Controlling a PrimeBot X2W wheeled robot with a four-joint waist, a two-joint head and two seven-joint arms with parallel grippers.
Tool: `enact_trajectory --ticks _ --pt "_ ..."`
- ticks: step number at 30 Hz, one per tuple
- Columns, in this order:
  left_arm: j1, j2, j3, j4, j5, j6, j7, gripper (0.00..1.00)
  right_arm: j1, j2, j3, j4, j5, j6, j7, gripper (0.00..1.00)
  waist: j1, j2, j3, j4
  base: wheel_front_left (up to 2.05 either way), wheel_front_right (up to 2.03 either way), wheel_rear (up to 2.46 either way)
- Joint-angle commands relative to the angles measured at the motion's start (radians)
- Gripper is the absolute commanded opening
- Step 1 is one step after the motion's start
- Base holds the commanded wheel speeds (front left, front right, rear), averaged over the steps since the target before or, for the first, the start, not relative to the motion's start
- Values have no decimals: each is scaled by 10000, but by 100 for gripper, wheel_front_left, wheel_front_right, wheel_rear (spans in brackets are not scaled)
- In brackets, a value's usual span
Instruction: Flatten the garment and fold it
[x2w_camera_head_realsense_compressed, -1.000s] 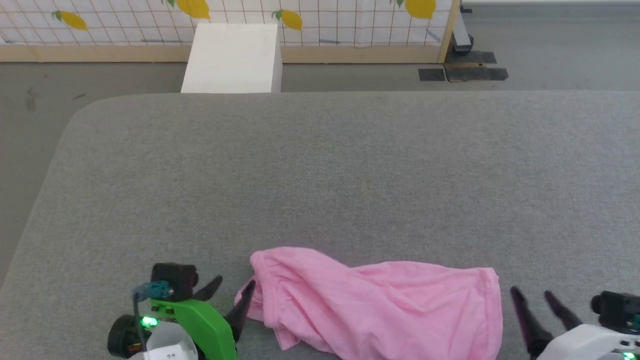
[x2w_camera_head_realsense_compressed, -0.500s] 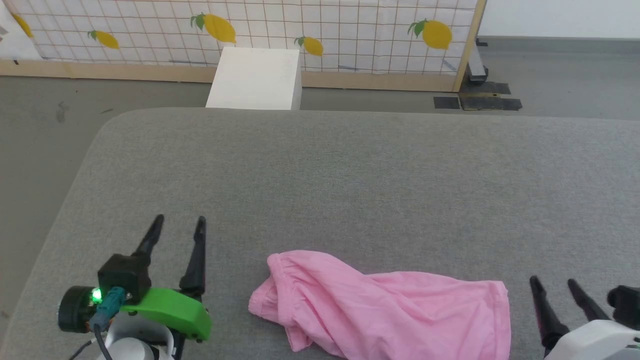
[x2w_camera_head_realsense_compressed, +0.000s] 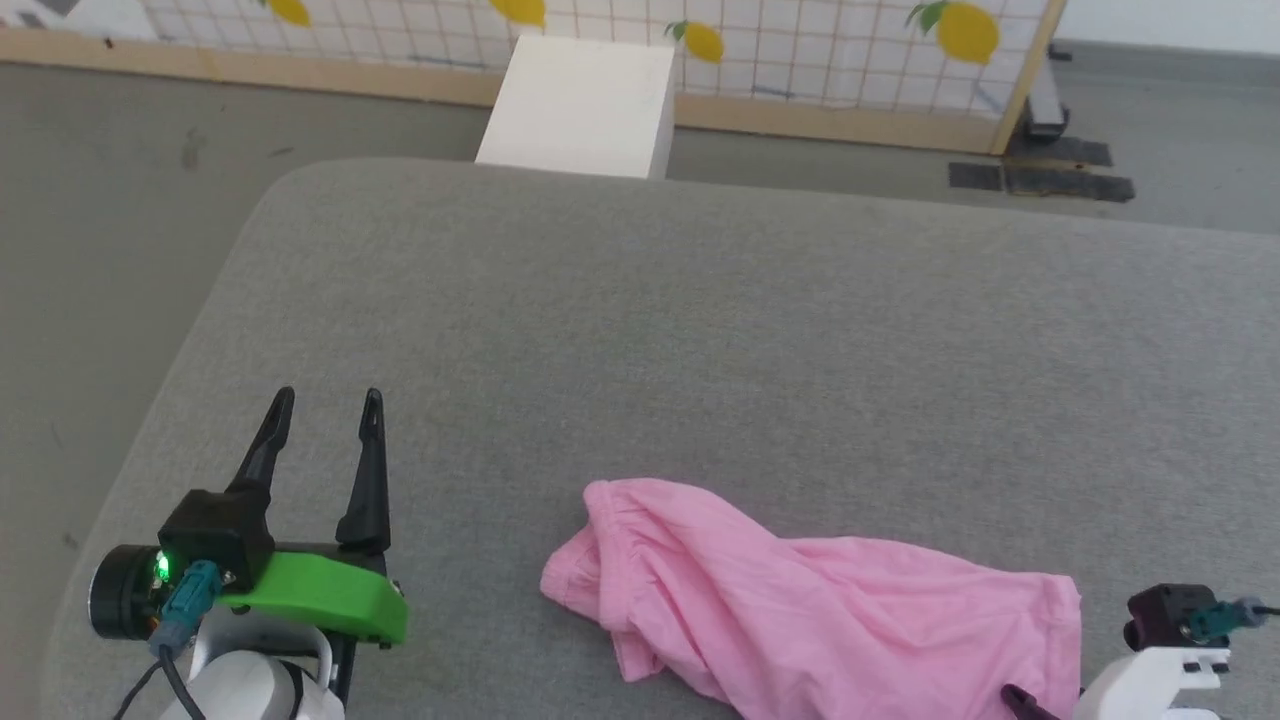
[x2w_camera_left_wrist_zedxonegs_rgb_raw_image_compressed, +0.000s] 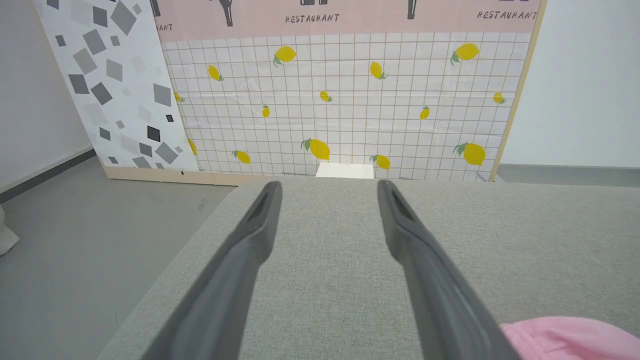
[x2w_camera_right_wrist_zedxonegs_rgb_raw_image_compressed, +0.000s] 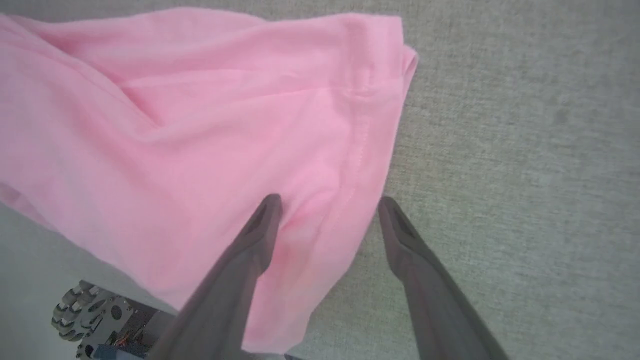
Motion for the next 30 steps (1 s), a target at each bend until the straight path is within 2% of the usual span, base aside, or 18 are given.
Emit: enact_trajectory --ticks 1,10,11,12,13,17,23,30 --pt "-63 -104 65 -12 162 -94 -46 100 -327 -93 78 160 102 -15 102 100 0 72 236 181 0 0 0" --pt "-199 -505 236 139 506 -611 -48 100 -1040 -263 597 1984 445 -15 878 100 0 72 519 282 0 0 0" --pt "-193 -531 241 148 538 -643 -48 100 -1055 -232 652 2112 563 -15 975 80 0 72 526 282 0 0 0" --pt "-184 -560 249 158 576 -677 -48 100 -1057 -206 756 2238 702 -15 1109 34 0 72 527 282 0 0 0" --pt "-175 -580 259 168 599 -703 -48 100 -1067 -199 829 2301 812 -15 1172 0 0 72 517 279 0 0 0" --pt "-87 -631 324 229 665 -762 -48 100 -1215 -295 1128 2301 1221 -15 1069 0 0 72 401 191 0 0 0" --pt "54 -528 352 282 714 -777 -46 100 -1706 -734 1425 1665 1622 -15 592 0 0 72 145 -23 0 0 0" --pt "112 -436 315 146 755 -717 4 100 -2093 -1276 461 915 1647 -15 1029 0 0 72 -15 -259 0 0 0"
